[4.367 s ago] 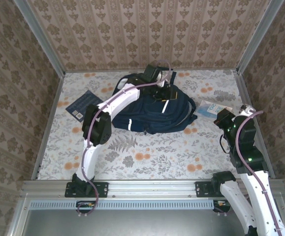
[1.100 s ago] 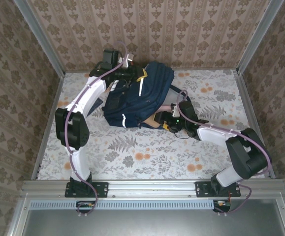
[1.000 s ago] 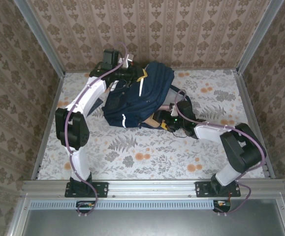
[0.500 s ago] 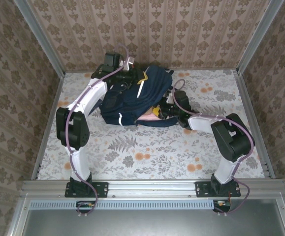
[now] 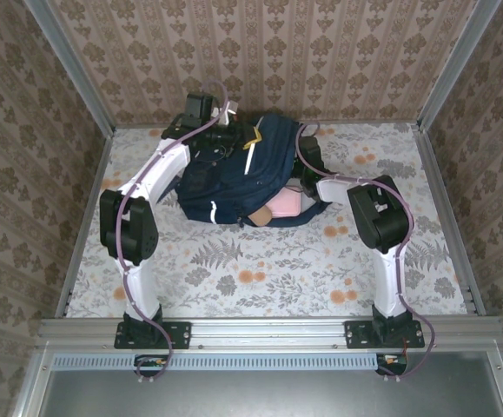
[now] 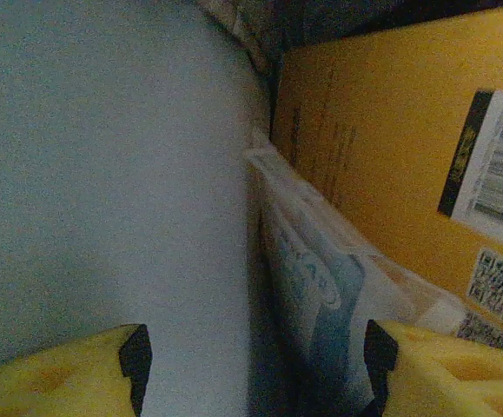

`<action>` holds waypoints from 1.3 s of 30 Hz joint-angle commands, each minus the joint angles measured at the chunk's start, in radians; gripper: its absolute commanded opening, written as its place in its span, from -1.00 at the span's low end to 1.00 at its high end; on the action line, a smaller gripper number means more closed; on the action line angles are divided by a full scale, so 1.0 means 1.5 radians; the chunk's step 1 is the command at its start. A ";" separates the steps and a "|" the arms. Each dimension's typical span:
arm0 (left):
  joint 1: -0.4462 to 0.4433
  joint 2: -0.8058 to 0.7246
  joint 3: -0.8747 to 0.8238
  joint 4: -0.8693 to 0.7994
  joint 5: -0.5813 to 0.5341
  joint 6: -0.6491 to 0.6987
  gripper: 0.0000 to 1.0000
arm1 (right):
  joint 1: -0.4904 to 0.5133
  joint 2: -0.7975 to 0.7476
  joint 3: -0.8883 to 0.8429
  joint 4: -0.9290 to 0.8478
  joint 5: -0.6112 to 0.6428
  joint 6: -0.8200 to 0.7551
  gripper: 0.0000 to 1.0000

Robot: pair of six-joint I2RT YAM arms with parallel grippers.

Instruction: Pack the student bag

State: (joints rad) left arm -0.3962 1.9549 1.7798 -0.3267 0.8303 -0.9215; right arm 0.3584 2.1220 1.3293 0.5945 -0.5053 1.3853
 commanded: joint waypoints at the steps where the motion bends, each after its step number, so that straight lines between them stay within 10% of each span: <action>1: 0.010 -0.013 0.011 0.035 0.023 -0.010 -1.00 | -0.009 -0.036 0.007 -0.040 0.035 -0.051 0.37; 10: 0.022 -0.006 0.009 0.043 0.027 -0.010 -1.00 | -0.035 -0.255 -0.130 -0.322 0.086 -0.307 0.32; 19: 0.045 -0.011 0.008 0.079 0.032 -0.040 -1.00 | 0.045 -0.434 -0.316 -0.350 0.125 -0.503 0.61; 39: 0.054 -0.022 0.001 0.092 0.040 -0.058 -1.00 | 0.129 -0.286 -0.326 -0.249 0.021 -0.456 0.93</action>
State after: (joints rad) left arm -0.3393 1.9549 1.7782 -0.2821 0.8745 -0.9955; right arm 0.5449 1.6440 0.8009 0.1936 -0.4171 0.7101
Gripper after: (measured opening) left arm 0.044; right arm 0.970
